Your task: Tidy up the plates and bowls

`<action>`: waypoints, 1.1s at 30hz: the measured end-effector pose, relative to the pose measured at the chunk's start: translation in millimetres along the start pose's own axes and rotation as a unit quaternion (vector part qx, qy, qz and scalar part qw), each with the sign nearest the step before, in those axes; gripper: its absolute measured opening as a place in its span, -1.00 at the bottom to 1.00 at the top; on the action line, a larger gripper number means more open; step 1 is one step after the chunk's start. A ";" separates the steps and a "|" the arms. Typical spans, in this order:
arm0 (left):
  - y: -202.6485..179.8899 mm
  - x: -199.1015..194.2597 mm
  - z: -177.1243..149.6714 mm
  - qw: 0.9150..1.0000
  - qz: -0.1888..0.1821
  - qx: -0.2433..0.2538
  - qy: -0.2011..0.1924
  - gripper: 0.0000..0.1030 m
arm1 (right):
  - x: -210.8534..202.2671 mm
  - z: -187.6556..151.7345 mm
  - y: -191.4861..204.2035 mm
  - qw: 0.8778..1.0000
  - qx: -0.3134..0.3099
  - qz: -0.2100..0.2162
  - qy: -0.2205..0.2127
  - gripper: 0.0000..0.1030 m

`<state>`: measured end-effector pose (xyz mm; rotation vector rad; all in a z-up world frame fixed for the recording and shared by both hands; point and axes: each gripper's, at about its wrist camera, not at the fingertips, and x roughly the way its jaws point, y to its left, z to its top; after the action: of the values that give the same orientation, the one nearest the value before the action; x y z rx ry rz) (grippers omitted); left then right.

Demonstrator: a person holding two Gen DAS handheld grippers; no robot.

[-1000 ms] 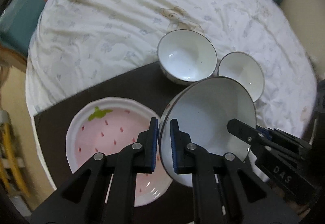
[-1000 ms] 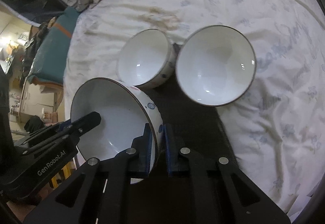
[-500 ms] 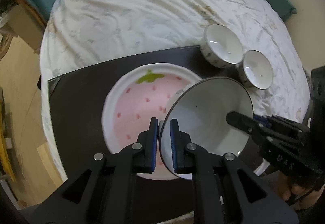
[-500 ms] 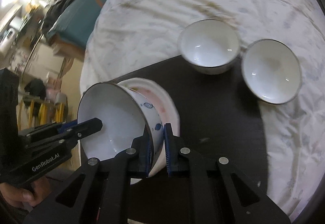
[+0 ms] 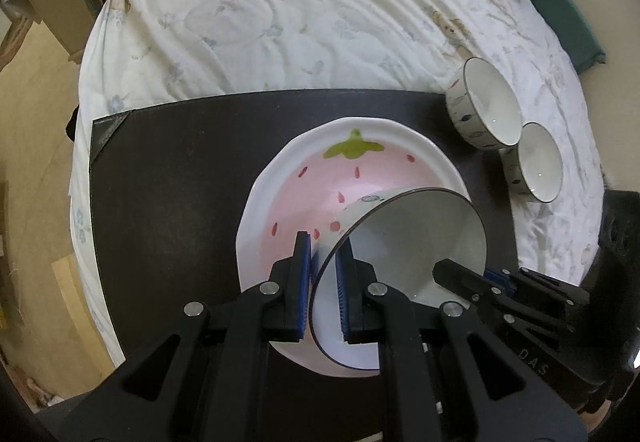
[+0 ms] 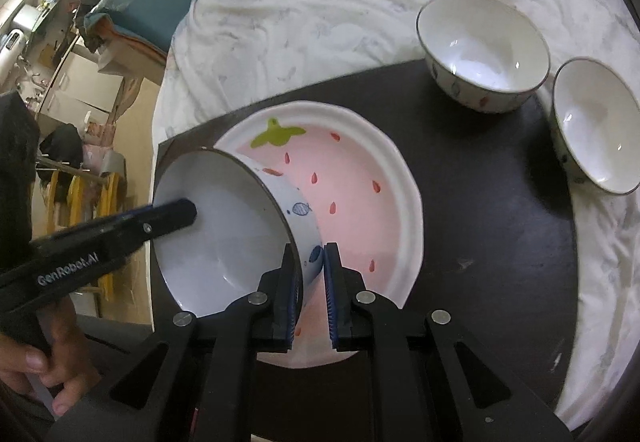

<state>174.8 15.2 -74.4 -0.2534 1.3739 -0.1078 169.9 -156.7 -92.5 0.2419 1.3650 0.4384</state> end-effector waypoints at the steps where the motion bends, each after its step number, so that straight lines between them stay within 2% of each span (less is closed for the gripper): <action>1: 0.1 2.0 -0.1 1.000 0.001 0.000 0.002 -0.82 | 2.8 -0.5 0.5 1.000 0.000 -0.002 0.003 -0.74; 5: 0.4 7.1 3.3 1.000 0.001 -0.002 0.006 -0.82 | 9.2 1.0 -3.0 1.000 0.006 -0.006 0.010 -0.75; 14: -1.9 15.0 9.5 1.000 0.008 -0.008 0.001 -0.81 | 11.3 9.4 -15.8 0.999 0.042 0.017 0.013 -0.70; 33: -5.9 5.4 8.3 0.999 0.024 0.006 -0.024 -0.77 | 5.8 9.5 -17.5 0.999 0.040 0.020 0.012 -0.66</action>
<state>184.4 9.3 -76.7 -0.2113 1.3295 -0.0692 182.8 -169.1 -103.0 0.3314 1.4055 0.4222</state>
